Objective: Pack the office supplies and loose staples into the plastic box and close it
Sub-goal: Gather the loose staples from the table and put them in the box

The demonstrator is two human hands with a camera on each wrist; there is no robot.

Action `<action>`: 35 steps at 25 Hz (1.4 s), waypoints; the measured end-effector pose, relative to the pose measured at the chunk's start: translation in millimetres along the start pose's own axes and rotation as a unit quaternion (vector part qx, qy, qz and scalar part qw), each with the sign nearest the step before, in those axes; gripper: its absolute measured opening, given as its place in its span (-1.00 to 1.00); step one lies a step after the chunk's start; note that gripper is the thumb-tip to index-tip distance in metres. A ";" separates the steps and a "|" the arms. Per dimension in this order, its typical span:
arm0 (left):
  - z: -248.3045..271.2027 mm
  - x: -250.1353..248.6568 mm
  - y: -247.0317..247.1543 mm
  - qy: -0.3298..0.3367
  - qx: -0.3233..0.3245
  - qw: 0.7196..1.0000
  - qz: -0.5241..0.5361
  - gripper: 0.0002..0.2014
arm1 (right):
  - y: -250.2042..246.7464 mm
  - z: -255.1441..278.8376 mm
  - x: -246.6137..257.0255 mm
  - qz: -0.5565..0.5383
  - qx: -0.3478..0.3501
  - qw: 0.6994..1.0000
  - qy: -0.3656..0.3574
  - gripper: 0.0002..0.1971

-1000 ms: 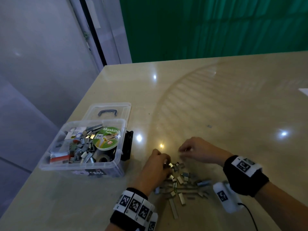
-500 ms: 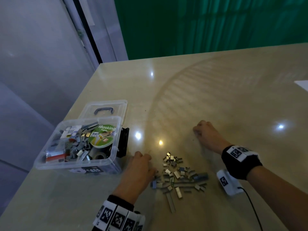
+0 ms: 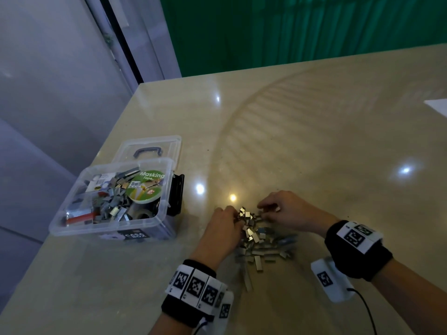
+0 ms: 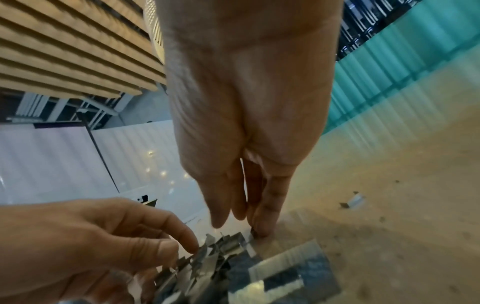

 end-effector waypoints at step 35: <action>2.7 13.8 -7.6 0.049 -0.071 0.995 0.049 -0.81 | 10.5 9.5 18.4 -0.074 -0.039 0.996 0.024 -0.89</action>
Point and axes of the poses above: each hand's wrist, its own z-axis away from the middle knuckle, its own y-axis out of the palm, x = y × z, the point moved 4 cm from there along -z, towards the middle knuckle, and after that the axes turned 15 degrees about y, right-handed, at the moved point
